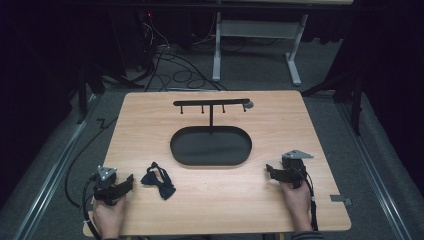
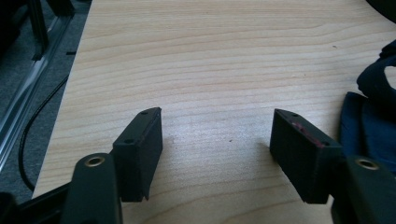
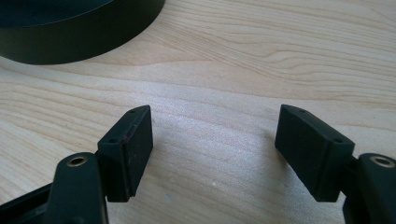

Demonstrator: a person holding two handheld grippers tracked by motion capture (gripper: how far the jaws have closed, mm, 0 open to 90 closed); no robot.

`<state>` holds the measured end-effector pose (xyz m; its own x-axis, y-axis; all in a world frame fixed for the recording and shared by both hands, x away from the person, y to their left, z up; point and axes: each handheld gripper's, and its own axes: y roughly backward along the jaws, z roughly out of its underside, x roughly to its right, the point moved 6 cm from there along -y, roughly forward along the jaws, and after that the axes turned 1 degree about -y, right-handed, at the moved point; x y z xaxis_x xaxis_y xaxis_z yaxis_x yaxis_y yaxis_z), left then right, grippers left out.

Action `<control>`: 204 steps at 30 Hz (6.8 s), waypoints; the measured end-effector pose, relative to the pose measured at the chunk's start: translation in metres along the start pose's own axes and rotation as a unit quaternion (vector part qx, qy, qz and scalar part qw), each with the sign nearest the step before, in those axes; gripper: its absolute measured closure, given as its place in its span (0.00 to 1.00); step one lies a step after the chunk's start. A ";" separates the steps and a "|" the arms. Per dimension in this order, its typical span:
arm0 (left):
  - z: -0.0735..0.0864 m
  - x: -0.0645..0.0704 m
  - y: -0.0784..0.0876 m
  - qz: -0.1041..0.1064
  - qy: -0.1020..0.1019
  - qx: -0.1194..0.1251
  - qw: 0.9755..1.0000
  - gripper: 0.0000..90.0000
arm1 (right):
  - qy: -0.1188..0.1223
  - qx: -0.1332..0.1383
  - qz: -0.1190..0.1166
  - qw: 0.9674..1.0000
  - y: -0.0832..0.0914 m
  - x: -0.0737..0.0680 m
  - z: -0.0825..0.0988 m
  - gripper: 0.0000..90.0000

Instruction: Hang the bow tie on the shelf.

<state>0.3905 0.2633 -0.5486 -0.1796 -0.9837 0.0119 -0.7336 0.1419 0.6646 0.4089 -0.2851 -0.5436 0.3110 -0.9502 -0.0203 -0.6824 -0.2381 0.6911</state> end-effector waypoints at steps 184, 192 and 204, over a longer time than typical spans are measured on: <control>-0.172 0.117 0.047 0.211 -0.095 0.122 0.965 0.99 | 0.000 0.000 -0.003 1.000 0.000 0.000 0.000 0.32; -0.182 0.123 0.048 0.207 -0.112 0.123 0.964 0.99 | 0.000 0.000 -0.003 1.000 0.000 0.000 0.000 0.32; -0.198 0.125 0.045 0.203 -0.107 0.127 0.965 0.99 | -0.001 0.000 -0.005 1.000 0.000 0.000 0.000 0.32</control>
<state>0.4650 0.1245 -0.3692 -0.5972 -0.7998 0.0603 -0.7066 0.5602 0.4322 0.4087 -0.2852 -0.5434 0.3154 -0.9485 -0.0286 -0.6800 -0.2469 0.6904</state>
